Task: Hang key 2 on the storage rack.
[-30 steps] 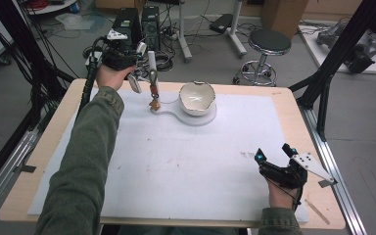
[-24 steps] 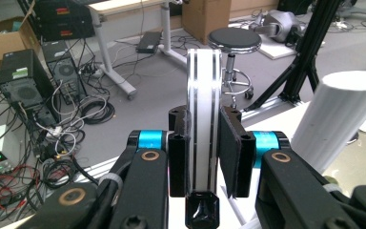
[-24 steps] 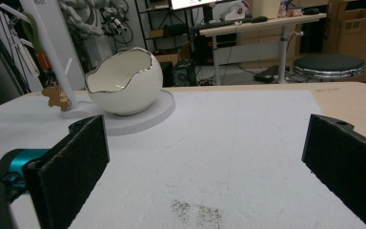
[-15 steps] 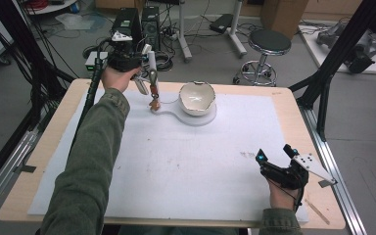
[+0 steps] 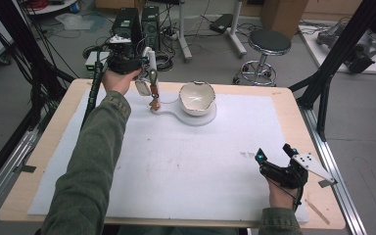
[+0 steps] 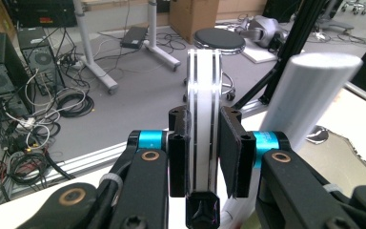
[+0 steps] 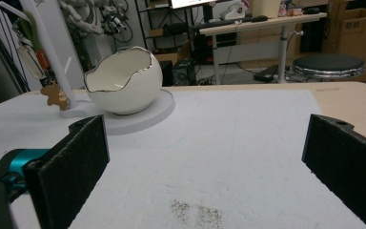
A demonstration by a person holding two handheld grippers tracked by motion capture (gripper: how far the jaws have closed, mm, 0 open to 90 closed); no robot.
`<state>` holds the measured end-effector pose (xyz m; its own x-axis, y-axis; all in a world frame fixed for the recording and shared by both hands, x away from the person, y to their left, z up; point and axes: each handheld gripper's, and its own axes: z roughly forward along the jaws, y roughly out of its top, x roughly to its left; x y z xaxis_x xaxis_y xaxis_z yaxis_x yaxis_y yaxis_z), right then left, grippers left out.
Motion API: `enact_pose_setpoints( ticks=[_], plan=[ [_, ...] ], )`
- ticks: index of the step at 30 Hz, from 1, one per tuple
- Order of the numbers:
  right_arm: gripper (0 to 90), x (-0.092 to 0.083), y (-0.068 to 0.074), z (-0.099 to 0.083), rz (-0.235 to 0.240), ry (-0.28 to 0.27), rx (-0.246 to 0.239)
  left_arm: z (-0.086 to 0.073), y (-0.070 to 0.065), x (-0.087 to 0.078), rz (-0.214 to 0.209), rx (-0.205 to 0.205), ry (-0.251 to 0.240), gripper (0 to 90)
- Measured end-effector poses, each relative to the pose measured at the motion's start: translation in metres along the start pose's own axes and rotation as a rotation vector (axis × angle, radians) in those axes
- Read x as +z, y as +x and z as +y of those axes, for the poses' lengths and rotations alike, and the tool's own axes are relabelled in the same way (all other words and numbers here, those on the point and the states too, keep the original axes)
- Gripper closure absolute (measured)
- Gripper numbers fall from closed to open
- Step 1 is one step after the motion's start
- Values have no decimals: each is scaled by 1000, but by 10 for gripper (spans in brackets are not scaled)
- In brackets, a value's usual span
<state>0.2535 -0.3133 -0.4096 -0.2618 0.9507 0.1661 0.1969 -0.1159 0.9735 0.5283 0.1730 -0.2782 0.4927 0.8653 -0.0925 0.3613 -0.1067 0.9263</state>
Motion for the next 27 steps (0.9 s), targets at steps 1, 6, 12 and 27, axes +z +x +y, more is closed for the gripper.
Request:
enact_pose_setpoints(
  ticks=[1, 6, 12, 27],
  plan=[
    [7, 0, 0, 0, 0, 0, -2, 0, 0, 0, -3, -1, -6, 747],
    [7, 0, 0, 0, -2, -1, -1, -1, 0, 0, 3, 12, 16, 747],
    [7, 0, 0, 0, 0, -1, -3, -2, -2, -1, -30, 39, 48, 741],
    [7, 2, 0, 0, 2, 1, -4, -11, 14, -18, -59, -122, 34, 447]
  ],
)
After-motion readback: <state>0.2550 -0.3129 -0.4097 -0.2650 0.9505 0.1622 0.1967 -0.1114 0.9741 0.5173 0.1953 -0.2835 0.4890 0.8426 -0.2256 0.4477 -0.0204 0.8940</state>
